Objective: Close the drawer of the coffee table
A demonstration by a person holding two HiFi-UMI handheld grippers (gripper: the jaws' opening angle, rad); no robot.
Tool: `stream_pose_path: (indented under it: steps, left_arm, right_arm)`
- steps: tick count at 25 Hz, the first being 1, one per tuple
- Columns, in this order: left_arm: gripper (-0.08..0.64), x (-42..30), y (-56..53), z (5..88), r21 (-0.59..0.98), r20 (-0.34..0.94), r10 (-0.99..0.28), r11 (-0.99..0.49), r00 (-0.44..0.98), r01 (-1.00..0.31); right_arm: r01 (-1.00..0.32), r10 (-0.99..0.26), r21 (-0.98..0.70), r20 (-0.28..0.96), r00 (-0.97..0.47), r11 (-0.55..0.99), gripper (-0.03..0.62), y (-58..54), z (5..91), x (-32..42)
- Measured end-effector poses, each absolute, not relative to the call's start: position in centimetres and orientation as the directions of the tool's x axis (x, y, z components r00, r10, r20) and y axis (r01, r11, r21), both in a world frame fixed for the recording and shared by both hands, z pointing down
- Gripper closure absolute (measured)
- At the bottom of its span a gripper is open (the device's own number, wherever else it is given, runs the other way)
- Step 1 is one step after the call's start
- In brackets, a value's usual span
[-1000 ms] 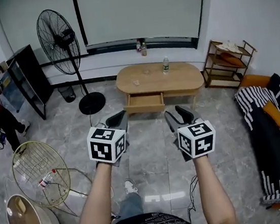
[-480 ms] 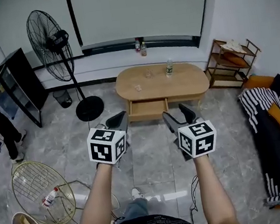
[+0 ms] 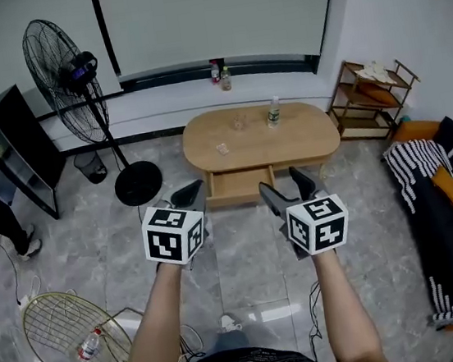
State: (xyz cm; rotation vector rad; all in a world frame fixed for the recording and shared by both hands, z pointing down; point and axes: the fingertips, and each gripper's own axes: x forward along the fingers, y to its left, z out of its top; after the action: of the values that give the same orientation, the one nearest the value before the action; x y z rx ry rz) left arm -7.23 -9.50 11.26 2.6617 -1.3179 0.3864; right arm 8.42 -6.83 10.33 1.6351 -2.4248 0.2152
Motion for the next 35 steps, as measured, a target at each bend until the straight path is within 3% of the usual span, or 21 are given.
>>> stream_pose_path:
  steps: [10,35]
  left_arm:
    - [0.551,-9.2,-13.2,11.6,0.027,0.287,-0.737,-0.632,0.612,-0.774]
    - [0.551,-9.2,-22.6,14.3,-0.021,0.306,-0.735,-0.641,0.605,-0.767]
  right_arm:
    - [-0.933,-0.900,0.024,0.275,-0.339,0.359,0.255,-10.2,10.8,6.1]
    - [-0.937,-0.906,-0.002,0.255,-0.339,0.350,0.255,-19.8,13.9,6.6]
